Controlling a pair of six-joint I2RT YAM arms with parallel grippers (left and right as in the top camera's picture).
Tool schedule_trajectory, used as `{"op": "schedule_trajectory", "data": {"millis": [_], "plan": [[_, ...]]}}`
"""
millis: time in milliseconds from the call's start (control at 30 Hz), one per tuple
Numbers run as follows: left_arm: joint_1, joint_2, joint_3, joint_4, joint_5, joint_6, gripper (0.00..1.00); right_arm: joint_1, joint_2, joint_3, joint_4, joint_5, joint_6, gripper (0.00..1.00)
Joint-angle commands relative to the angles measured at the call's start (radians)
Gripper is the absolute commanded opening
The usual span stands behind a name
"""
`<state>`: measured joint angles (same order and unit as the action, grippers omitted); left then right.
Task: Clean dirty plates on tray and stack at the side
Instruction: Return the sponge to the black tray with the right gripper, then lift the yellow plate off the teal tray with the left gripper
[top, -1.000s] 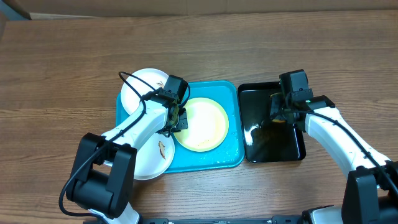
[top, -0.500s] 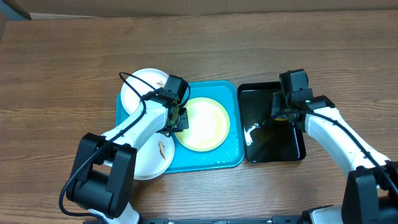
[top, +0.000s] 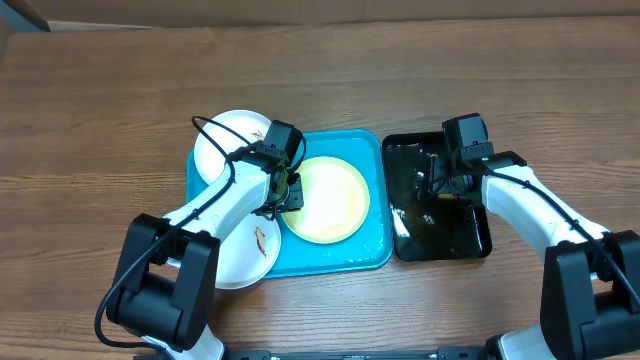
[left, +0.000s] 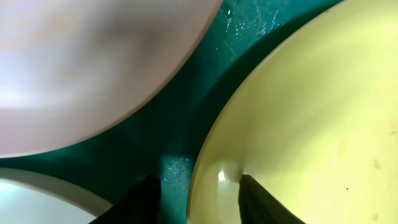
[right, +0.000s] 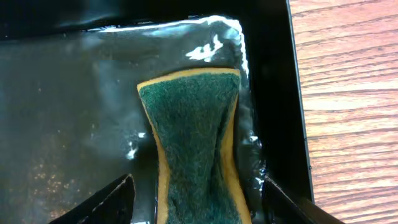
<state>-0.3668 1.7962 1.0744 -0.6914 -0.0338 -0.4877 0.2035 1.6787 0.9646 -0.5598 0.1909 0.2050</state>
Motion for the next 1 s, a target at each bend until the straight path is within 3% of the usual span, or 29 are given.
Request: {"op": "schedule_trajectory", "data": {"millis": [0,367,533,800,867,933,967], "plan": [[-0.008,0.001,0.007,-0.001,0.009,0.008,0.40,-0.003,0.006,0.003,0.009,0.010,0.000,0.67],[-0.010,0.005,0.007,0.005,0.009,0.000,0.40,-0.003,0.007,0.003,-0.003,-0.010,0.000,0.70],[-0.016,0.012,0.007,0.018,0.008,0.001,0.40,-0.003,0.007,0.003,-0.004,-0.012,0.000,0.91],[-0.016,0.014,0.007,0.019,0.009,0.001,0.36,-0.003,0.006,0.003,-0.005,-0.012,0.000,0.93],[-0.016,0.014,0.007,0.018,0.009,0.001,0.25,-0.003,0.003,0.014,-0.005,-0.012,0.004,0.93],[-0.016,0.014,0.008,0.019,0.013,0.002,0.04,-0.003,-0.013,0.042,-0.019,-0.012,0.018,0.94],[-0.016,0.014,0.010,0.018,0.016,0.002,0.04,-0.003,-0.025,0.057,-0.027,-0.013,0.041,0.94]]}}
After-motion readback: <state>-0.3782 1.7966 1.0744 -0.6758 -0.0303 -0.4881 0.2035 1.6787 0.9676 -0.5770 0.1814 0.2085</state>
